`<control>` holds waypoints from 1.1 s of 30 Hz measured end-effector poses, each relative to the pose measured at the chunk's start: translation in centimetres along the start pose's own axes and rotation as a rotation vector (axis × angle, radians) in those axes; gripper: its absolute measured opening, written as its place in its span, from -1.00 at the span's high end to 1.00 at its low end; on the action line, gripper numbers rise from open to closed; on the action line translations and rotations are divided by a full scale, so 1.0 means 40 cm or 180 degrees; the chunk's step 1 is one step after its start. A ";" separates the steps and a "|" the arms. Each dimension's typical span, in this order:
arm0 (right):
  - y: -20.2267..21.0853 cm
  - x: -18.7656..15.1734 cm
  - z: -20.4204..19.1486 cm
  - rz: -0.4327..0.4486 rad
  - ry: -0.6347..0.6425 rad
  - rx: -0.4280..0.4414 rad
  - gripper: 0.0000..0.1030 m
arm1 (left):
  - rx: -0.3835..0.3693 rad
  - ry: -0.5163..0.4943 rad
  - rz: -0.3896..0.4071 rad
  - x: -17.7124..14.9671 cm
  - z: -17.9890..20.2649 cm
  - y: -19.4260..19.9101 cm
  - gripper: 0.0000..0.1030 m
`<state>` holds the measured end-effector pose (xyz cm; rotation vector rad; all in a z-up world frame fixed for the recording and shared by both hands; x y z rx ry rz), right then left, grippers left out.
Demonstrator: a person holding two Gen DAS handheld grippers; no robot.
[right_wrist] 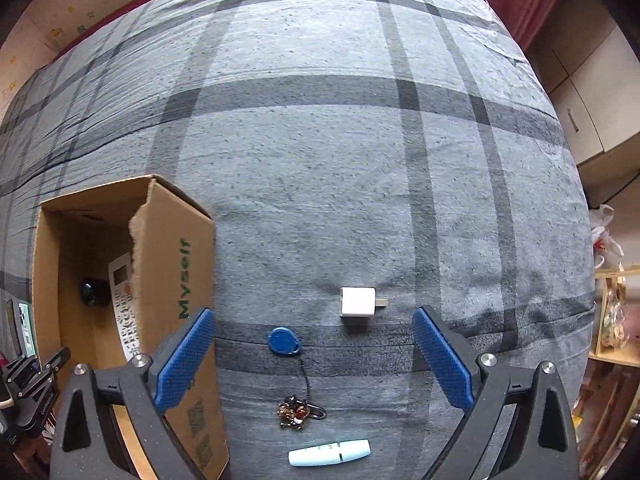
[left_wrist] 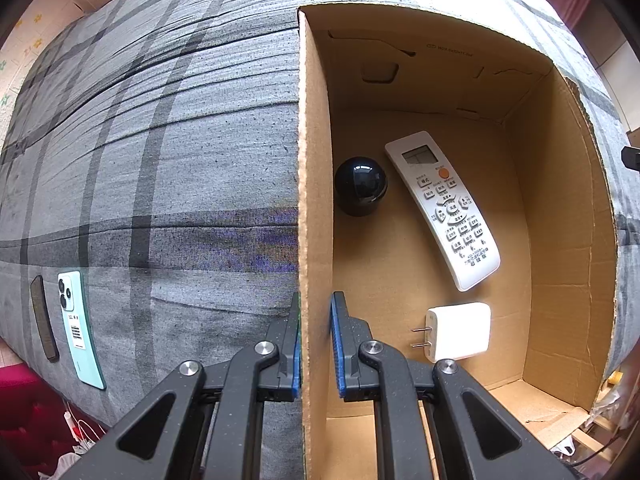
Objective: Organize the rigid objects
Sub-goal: 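Move the right gripper out to the small white cube charger, then grasp the small white cube charger with the right gripper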
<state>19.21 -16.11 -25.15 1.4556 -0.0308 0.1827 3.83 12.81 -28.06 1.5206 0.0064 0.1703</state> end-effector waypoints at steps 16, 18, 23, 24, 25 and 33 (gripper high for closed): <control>-0.216 -0.033 0.097 -0.0396 -0.0208 -0.0170 -0.95 | 0.0032 0.0021 0.0006 0.000 0.000 0.000 0.76; -0.236 -0.035 0.101 -0.0435 -0.0223 -0.0147 -0.95 | 0.0035 0.0023 0.0005 0.000 0.001 0.000 0.76; -0.273 -0.029 0.117 -0.0476 -0.0252 -0.0166 -0.94 | 0.0042 0.0031 0.0006 0.000 0.001 0.000 0.76; -0.280 -0.027 0.121 -0.0488 -0.0251 -0.0171 -0.93 | 0.0043 0.0032 0.0004 0.000 0.001 0.000 0.76; -0.286 -0.026 0.123 -0.0502 -0.0255 -0.0164 -0.92 | 0.0043 0.0031 0.0004 0.000 0.001 0.000 0.76; -0.300 -0.027 0.123 -0.0595 -0.0282 -0.0054 0.10 | 0.0043 0.0031 0.0005 0.000 0.002 0.000 0.76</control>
Point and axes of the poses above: each gripper's, at about its wrist camera, not at the fingertips, and y roughly against the way its jaws point, z to its right, x to its top, the point moved 6 cm from there along -y, roughly the way its jaws point, and after that the axes turned 6 degrees about -x, right-handed, at the moved point
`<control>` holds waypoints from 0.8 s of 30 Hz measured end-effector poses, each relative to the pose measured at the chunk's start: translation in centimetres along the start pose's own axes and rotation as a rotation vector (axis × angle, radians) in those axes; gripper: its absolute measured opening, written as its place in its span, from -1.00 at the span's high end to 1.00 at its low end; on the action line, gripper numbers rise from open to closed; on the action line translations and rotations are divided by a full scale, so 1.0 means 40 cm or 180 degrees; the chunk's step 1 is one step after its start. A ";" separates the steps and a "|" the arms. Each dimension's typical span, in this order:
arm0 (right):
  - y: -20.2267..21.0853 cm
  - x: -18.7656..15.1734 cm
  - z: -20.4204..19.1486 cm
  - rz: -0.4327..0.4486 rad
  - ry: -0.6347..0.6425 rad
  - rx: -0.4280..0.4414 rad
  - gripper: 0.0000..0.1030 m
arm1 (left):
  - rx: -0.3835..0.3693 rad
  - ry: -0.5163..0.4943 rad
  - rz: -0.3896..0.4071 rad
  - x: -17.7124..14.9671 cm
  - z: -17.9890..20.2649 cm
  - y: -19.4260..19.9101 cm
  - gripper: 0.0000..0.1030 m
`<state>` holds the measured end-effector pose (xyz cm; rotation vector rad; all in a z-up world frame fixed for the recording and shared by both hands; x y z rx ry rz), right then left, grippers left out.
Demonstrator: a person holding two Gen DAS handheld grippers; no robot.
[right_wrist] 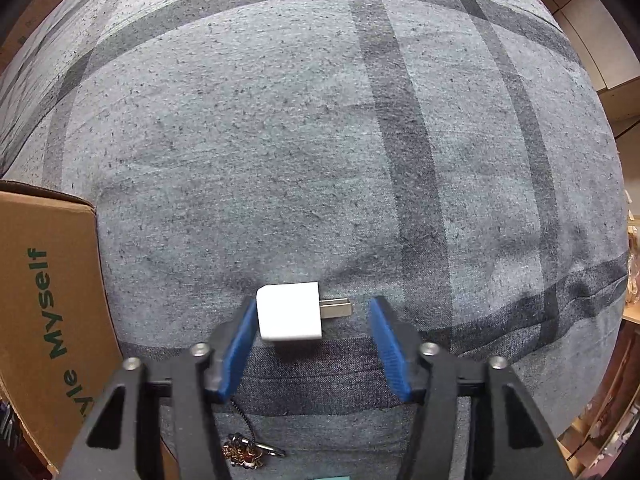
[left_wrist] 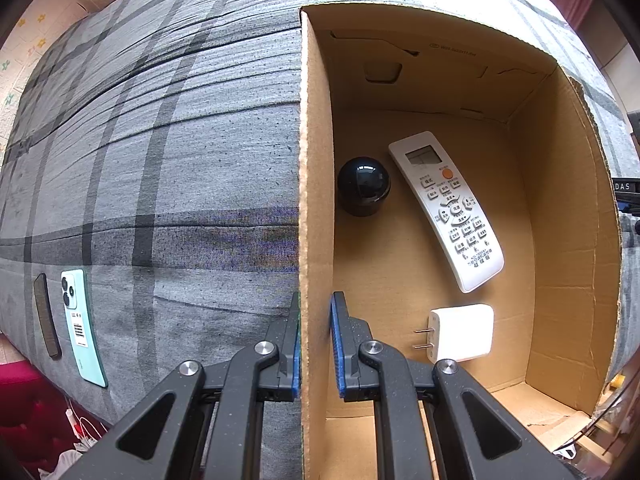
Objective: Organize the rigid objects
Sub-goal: 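Grasp the small white cube charger with the right gripper, then carry the cube charger into the box beside the wall charger with the right gripper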
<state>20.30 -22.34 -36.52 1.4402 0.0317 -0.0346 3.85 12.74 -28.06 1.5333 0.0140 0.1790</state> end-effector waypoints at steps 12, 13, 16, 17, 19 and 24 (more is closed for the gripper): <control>0.053 -0.029 -0.039 0.0094 0.0011 -0.0016 0.09 | -0.0004 0.0004 -0.0002 0.001 -0.002 0.000 0.76; 0.061 -0.030 -0.039 0.0103 0.0012 -0.0015 0.09 | -0.0004 0.0003 -0.0002 0.001 -0.002 0.000 0.76; 0.082 -0.035 -0.040 0.0120 0.0017 -0.0002 0.09 | -0.0011 0.0007 -0.0002 0.001 -0.003 0.000 0.76; 0.089 -0.038 -0.043 0.0132 0.0021 0.0003 0.09 | -0.0010 0.0002 -0.0001 0.002 -0.001 0.000 0.76; 0.110 -0.036 -0.050 0.0142 0.0026 0.0019 0.09 | -0.0007 -0.0009 0.0003 0.001 0.000 0.001 0.76; 0.166 -0.055 -0.048 0.0209 0.0030 0.0049 0.09 | -0.0009 -0.0014 0.0002 0.001 0.004 0.002 0.76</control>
Point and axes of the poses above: each gripper's, at about its wrist camera, not at the fingertips, and y roughly against the way its jaws point, z to its right, x to its top, the point moved 6 cm from there along -y, roughly the way its jaws point, and after that the axes turned 6 degrees about -x, right-handed, at the moved point
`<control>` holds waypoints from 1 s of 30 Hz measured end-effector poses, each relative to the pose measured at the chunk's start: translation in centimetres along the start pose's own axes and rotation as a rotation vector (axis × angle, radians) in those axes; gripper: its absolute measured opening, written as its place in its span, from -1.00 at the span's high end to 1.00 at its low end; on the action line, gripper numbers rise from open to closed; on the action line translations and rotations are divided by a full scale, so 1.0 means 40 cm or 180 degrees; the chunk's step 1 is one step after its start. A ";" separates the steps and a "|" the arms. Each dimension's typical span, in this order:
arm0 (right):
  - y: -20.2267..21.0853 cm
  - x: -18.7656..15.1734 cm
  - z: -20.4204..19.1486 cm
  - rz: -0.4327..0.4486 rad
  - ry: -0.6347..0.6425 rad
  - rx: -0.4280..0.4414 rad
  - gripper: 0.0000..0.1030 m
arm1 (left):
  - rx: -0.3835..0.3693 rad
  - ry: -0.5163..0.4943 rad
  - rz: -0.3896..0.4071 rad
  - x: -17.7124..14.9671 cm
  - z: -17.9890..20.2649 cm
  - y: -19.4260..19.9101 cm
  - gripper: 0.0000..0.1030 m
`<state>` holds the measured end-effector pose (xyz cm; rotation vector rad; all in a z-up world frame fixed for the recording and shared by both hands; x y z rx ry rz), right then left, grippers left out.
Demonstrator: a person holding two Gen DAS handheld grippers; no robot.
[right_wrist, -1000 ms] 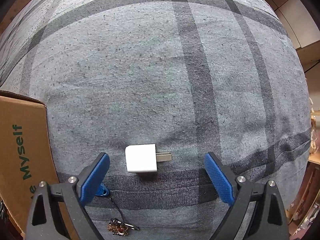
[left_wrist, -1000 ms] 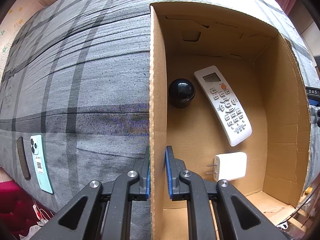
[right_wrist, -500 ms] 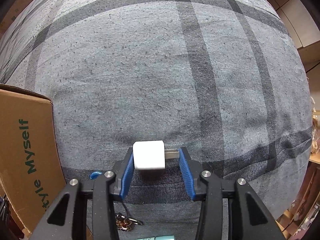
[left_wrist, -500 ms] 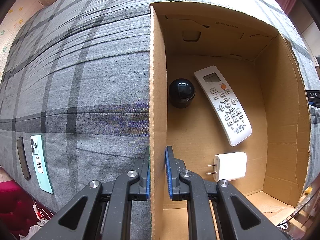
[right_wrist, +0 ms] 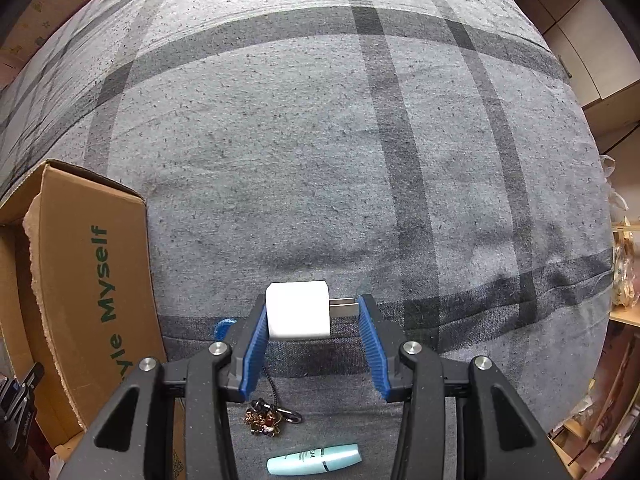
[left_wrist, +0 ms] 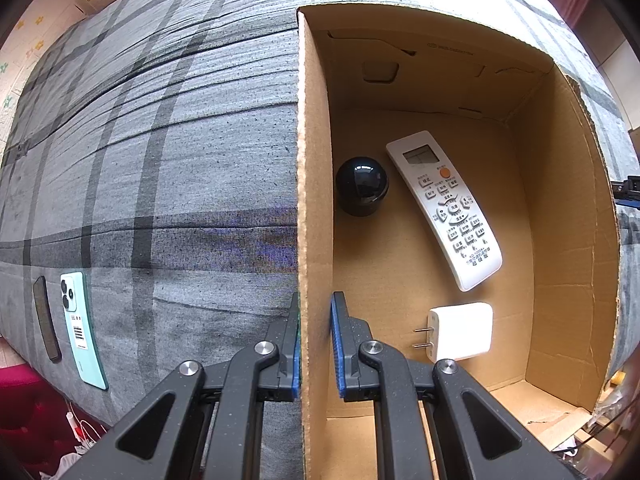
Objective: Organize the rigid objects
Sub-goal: 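Carry the cube charger into the box beside the wall charger with the right gripper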
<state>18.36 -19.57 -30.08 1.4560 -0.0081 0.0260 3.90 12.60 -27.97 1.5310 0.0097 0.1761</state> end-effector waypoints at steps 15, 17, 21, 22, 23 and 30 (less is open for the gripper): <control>0.129 -0.039 -0.041 0.0200 0.0154 0.0083 0.09 | -0.0003 -0.0032 0.0019 -0.002 0.008 0.006 0.76; 0.146 -0.039 -0.058 0.0243 0.0188 0.0100 0.09 | -0.0004 -0.0030 0.0020 0.000 0.009 0.006 0.76; 0.188 -0.047 -0.088 0.0313 0.0257 0.0151 0.09 | -0.0005 -0.0029 0.0021 0.000 0.009 0.006 0.76; 0.199 -0.049 -0.095 0.0329 0.0280 0.0162 0.09 | -0.0006 -0.0031 0.0023 0.000 0.009 0.006 0.76; 0.209 -0.052 -0.102 0.0341 0.0302 0.0164 0.09 | -0.0008 -0.0032 0.0025 0.001 0.009 0.006 0.76; 0.277 -0.072 -0.172 0.0460 0.0520 0.0194 0.09 | -0.0015 -0.0052 0.0047 -0.002 0.007 0.009 0.76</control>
Point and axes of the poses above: each gripper's, at about its wrist camera, not at the fingertips, and y roughly against the way its jaws point, z to its right, x to its top, the point moved 6 cm from there along -y, roughly the way its jaws point, and after that the axes turned 6 degrees about -x, right-handed, at the moved point
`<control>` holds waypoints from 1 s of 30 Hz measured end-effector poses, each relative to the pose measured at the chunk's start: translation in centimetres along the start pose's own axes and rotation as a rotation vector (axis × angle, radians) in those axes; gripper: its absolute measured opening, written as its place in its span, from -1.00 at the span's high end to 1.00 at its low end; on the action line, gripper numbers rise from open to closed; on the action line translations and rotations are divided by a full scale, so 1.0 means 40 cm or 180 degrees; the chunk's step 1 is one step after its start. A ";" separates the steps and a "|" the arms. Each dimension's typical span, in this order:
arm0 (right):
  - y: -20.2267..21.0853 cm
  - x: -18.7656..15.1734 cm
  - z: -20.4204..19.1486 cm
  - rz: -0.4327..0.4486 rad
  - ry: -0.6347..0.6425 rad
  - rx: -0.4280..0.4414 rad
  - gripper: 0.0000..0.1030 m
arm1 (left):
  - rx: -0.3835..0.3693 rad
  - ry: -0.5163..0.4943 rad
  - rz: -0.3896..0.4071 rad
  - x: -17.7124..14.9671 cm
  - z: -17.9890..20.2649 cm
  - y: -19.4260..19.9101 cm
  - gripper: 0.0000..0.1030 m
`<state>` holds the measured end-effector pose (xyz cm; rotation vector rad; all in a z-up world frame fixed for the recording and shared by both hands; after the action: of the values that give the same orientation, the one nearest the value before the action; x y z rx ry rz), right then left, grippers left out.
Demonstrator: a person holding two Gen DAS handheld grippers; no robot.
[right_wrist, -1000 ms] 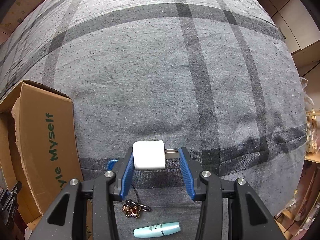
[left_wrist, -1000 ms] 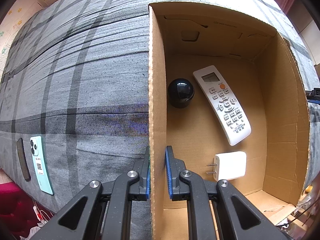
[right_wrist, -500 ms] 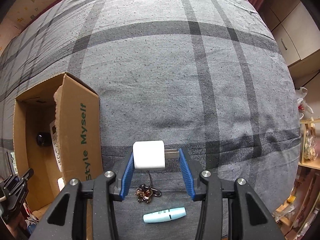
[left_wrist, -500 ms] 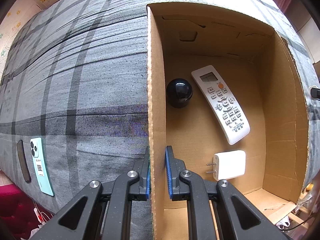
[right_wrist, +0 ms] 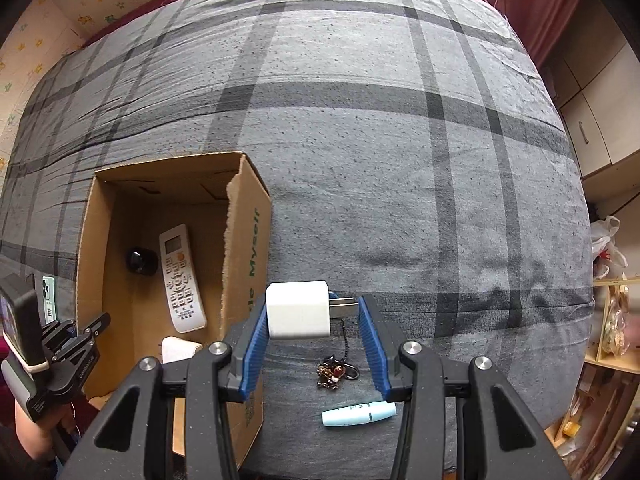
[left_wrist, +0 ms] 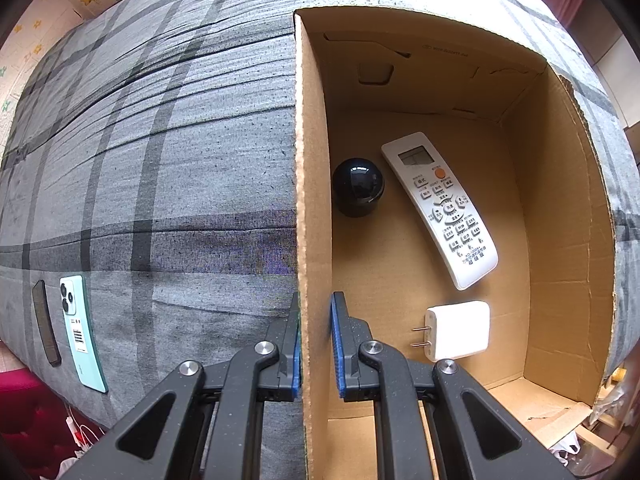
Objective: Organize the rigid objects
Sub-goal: 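Carry the cube charger into the box beside the wall charger with the right gripper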
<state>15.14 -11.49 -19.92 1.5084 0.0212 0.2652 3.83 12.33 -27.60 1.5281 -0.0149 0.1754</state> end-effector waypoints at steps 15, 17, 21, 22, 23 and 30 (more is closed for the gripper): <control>0.028 -0.031 -0.221 0.0034 0.0632 0.0247 0.09 | -0.0037 -0.0004 0.0038 -0.007 -0.001 0.006 0.76; 0.022 -0.036 -0.250 0.0023 0.0729 0.0274 0.09 | -0.0039 -0.0001 0.0042 -0.008 -0.001 0.005 0.76; 0.001 -0.051 -0.305 -0.0018 0.0911 0.0298 0.09 | -0.0046 0.0004 0.0048 -0.008 -0.002 0.004 0.76; -0.006 -0.057 -0.318 -0.0029 0.0959 0.0298 0.09 | -0.0049 0.0008 0.0049 -0.008 -0.002 0.004 0.76; -0.015 -0.063 -0.329 -0.0045 0.1030 0.0294 0.09 | -0.0052 0.0011 0.0050 -0.008 -0.002 0.004 0.76; -0.084 -0.110 -0.398 -0.0184 0.1261 0.0301 0.09 | -0.0064 0.0019 0.0056 -0.008 -0.004 0.002 0.76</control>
<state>8.59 3.18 -24.99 1.5254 0.3966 0.5188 3.46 12.47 -27.56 1.5078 -0.0253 0.1932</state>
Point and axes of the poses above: each gripper's, at about its wrist camera, not at the fingertips, and y roughly against the way its jaws point, z to its right, x to its top, the point moved 6 cm from there along -y, roughly the way its jaws point, and after that the axes turned 6 degrees about -x, right-handed, at the moved point
